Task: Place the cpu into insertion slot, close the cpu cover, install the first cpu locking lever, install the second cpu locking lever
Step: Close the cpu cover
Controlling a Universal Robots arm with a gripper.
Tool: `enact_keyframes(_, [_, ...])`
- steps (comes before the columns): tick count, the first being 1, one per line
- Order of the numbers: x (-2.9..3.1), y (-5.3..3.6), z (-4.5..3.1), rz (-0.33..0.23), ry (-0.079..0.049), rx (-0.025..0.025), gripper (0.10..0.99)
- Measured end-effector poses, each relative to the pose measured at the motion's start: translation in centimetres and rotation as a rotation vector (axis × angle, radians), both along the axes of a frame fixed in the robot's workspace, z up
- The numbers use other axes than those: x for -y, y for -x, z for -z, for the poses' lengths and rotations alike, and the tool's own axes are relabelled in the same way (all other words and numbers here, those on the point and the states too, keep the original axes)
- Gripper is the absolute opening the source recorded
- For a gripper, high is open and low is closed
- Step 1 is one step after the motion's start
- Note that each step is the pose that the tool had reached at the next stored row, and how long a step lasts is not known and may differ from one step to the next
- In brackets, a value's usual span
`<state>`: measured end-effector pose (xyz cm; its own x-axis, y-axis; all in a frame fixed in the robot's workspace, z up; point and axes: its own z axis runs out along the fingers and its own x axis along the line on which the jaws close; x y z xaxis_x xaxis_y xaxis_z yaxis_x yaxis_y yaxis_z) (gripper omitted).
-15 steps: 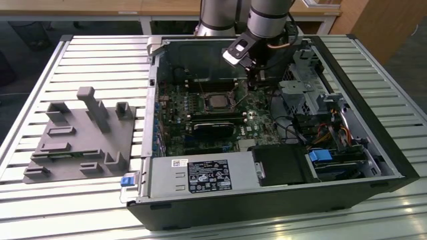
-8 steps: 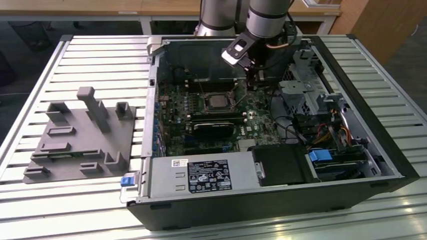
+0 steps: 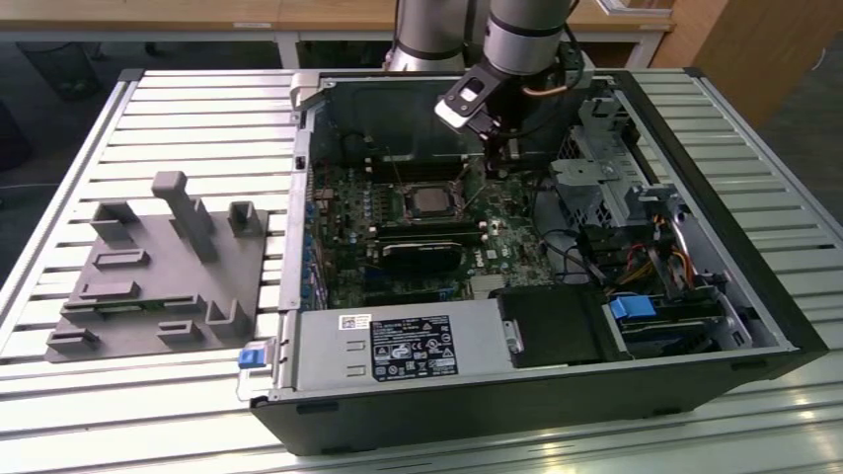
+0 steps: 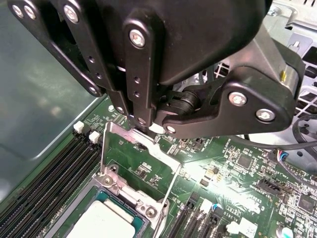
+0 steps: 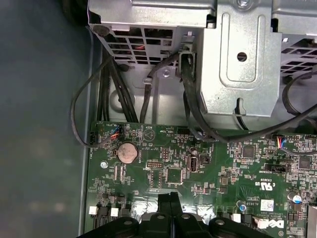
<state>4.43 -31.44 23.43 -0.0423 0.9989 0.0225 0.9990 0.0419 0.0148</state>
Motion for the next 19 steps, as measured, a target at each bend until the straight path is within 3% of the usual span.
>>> enact_keyframes(19, [0.0, 0.51, 0.0, 0.0, 0.0, 0.0, 0.106])
